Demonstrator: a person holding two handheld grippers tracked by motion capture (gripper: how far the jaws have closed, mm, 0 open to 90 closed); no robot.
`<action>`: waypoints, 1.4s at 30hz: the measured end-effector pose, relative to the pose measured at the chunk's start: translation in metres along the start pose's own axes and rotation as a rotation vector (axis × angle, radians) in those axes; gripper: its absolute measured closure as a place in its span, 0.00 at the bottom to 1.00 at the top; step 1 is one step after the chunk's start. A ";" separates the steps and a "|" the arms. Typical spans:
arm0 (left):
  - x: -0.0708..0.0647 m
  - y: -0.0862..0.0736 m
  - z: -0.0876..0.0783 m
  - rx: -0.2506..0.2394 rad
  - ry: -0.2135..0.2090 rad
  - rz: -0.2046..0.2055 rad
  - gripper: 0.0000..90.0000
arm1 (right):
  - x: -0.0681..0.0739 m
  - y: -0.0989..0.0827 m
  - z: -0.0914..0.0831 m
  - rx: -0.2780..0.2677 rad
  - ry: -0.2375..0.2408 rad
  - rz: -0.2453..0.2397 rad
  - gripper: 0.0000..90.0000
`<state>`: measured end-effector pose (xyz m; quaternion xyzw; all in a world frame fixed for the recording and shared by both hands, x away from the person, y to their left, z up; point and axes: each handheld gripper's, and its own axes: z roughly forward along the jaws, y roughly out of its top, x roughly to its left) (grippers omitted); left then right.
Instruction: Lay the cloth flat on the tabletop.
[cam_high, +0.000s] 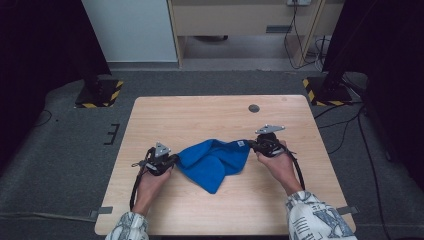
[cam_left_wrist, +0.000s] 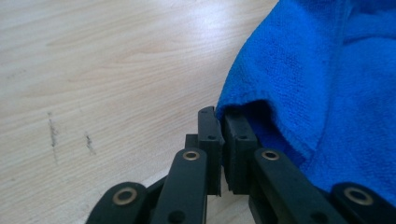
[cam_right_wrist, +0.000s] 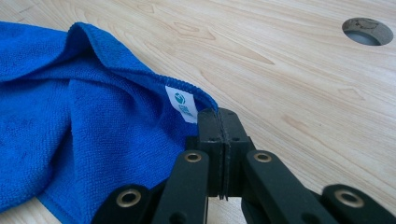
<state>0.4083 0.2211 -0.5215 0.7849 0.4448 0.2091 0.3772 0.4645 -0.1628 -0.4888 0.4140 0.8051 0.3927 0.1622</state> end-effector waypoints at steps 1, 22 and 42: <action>0.000 -0.001 0.000 -0.004 -0.001 -0.004 0.94 | 0.000 0.000 0.000 -0.001 0.002 -0.001 1.00; -0.018 0.001 -0.038 -0.133 -0.010 0.029 0.63 | 0.004 0.001 -0.004 -0.005 0.001 -0.004 1.00; -0.034 0.000 0.010 -0.032 -0.043 0.065 0.43 | 0.008 0.002 -0.005 -0.019 0.015 -0.002 1.00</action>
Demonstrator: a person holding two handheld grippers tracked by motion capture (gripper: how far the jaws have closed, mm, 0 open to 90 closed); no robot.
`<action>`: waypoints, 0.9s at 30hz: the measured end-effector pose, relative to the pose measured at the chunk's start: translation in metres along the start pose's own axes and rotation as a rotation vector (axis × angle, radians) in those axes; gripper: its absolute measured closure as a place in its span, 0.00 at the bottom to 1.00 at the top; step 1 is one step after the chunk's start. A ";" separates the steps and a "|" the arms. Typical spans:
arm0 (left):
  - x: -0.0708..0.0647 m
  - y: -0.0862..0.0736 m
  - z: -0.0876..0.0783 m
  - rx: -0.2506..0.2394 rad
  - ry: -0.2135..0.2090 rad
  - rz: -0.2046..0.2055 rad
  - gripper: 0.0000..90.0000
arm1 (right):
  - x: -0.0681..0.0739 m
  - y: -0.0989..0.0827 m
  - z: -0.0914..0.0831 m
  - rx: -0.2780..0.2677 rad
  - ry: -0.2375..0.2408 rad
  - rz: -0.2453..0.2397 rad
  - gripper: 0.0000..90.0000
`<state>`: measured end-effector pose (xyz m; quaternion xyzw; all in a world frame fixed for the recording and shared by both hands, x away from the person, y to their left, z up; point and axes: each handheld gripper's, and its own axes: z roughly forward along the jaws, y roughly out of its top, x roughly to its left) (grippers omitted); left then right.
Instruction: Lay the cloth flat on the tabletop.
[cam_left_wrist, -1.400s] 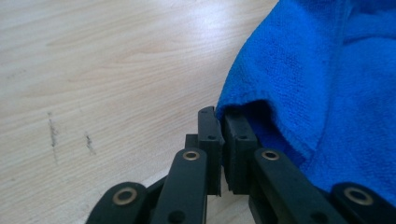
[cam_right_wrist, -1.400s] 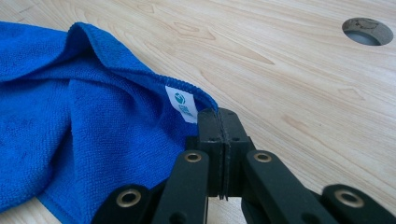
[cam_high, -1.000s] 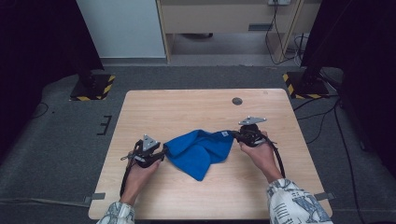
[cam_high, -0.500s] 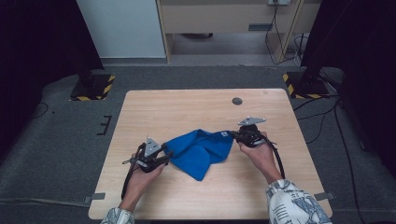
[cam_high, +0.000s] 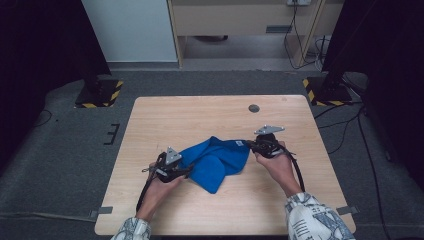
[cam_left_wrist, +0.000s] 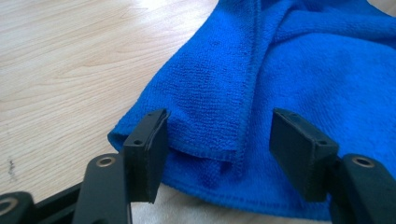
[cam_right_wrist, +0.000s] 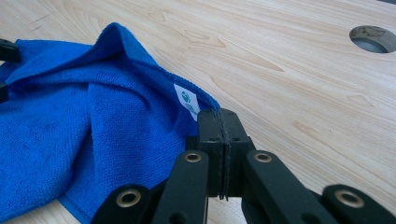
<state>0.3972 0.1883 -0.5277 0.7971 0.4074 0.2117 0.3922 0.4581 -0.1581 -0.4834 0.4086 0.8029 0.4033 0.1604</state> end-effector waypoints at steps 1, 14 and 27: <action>0.000 0.000 0.001 0.005 0.008 0.003 0.47 | 0.000 0.000 0.000 0.001 0.000 0.000 1.00; 0.001 0.004 -0.005 -0.022 -0.025 -0.030 0.88 | -0.001 0.001 -0.004 -0.007 0.002 -0.006 1.00; 0.008 0.035 -0.030 -0.088 0.013 -0.028 0.98 | -0.006 0.007 -0.030 -0.063 0.008 0.000 1.00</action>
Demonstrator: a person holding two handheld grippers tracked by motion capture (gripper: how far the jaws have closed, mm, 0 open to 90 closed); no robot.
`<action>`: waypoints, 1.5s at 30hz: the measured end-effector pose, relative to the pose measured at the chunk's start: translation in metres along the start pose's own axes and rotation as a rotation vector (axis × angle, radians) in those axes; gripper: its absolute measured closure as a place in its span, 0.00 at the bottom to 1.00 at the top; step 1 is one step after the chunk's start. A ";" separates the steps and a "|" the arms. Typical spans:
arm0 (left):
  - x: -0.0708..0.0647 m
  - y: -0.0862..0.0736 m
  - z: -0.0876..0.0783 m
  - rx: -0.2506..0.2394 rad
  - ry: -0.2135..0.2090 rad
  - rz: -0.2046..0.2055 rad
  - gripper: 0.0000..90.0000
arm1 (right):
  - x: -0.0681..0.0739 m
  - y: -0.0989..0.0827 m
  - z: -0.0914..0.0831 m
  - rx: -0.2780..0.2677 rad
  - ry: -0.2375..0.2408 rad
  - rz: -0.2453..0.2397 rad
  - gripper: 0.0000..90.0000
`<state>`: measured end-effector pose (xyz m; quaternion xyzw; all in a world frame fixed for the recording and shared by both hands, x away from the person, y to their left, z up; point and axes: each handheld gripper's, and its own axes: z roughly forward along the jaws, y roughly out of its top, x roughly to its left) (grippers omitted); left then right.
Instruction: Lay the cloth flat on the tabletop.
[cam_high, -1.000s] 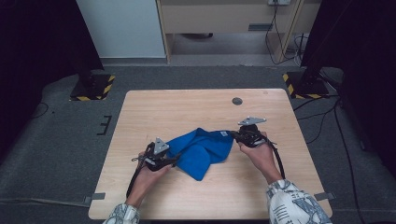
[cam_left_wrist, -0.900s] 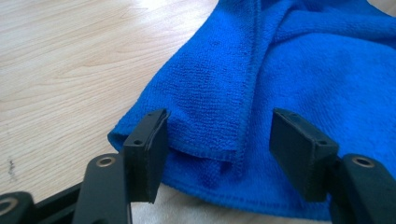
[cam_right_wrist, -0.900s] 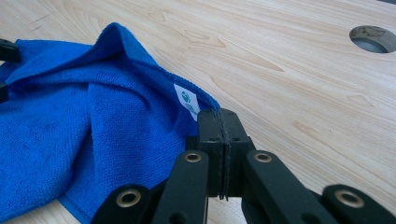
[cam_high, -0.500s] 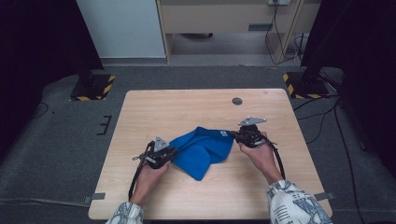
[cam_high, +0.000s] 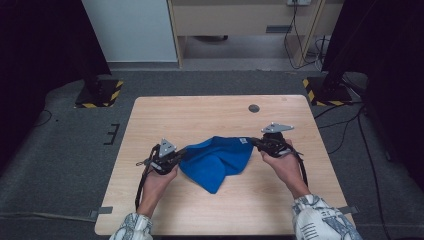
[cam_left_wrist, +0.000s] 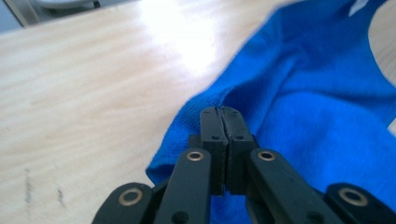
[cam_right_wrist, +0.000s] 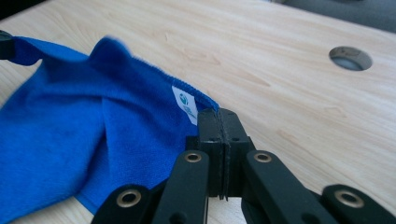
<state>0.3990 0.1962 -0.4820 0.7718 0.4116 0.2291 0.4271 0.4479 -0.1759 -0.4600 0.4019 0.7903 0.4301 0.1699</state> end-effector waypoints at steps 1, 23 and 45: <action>0.001 0.003 -0.001 -0.003 0.002 0.003 0.98 | -0.001 0.001 -0.002 -0.005 0.000 0.003 1.00; 0.003 0.054 -0.037 -0.115 0.020 -0.003 0.99 | -0.005 0.032 -0.054 -0.154 -0.006 0.002 1.00; -0.006 0.089 -0.061 -0.156 0.042 0.006 0.99 | -0.006 0.050 -0.079 -0.215 -0.009 -0.006 1.00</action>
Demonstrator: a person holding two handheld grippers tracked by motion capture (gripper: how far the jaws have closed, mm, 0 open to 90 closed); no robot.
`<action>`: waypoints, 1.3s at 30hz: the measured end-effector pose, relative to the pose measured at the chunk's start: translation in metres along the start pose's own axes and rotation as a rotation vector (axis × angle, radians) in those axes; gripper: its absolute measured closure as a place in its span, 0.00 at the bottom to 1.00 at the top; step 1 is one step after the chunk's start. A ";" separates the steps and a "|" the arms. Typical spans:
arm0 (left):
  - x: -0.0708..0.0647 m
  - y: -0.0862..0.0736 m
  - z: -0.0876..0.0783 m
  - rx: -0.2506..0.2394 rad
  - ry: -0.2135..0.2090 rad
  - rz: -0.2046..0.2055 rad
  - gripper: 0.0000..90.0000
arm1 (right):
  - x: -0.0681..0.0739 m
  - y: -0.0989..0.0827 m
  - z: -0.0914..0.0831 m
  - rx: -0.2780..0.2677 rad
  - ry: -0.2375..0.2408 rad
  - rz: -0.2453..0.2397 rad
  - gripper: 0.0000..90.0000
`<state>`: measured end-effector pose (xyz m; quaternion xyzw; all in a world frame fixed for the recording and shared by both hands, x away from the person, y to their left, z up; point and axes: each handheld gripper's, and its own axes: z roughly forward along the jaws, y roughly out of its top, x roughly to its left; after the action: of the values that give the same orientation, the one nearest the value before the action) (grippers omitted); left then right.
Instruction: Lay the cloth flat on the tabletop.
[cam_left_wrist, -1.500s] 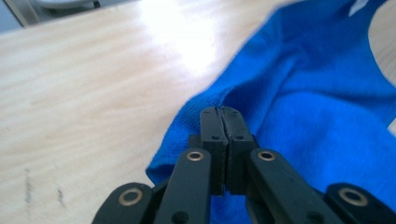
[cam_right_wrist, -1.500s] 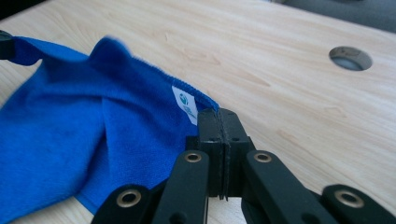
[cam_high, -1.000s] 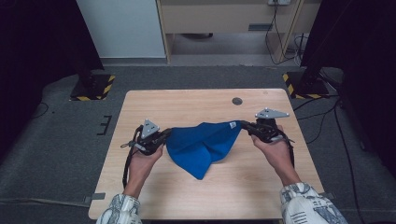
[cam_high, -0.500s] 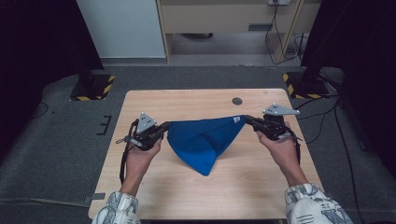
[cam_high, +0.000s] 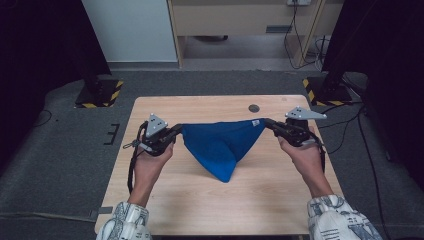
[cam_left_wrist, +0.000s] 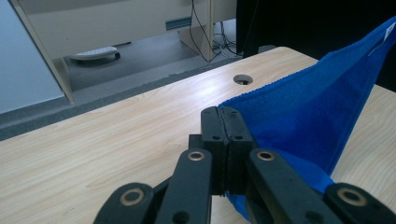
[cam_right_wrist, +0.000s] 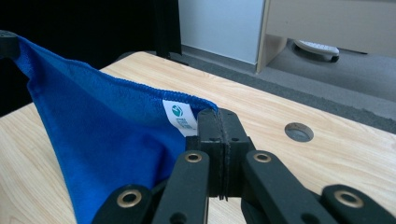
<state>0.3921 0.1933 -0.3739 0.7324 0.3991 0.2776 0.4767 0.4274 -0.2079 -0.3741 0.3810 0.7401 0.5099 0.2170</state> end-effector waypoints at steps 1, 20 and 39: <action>0.000 0.001 -0.002 -0.003 0.004 -0.001 0.99 | 0.001 0.001 -0.001 -0.002 0.000 -0.003 1.00; -0.015 0.039 -0.050 -0.093 0.026 0.054 0.99 | 0.020 0.027 -0.042 -0.069 0.014 -0.065 1.00; -0.017 0.032 -0.053 -0.029 0.012 0.046 0.99 | 0.028 0.023 -0.058 -0.042 0.021 -0.089 1.00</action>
<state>0.3514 0.1966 -0.3245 0.7327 0.3811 0.2985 0.4784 0.3773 -0.2154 -0.3284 0.3376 0.7476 0.5192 0.2398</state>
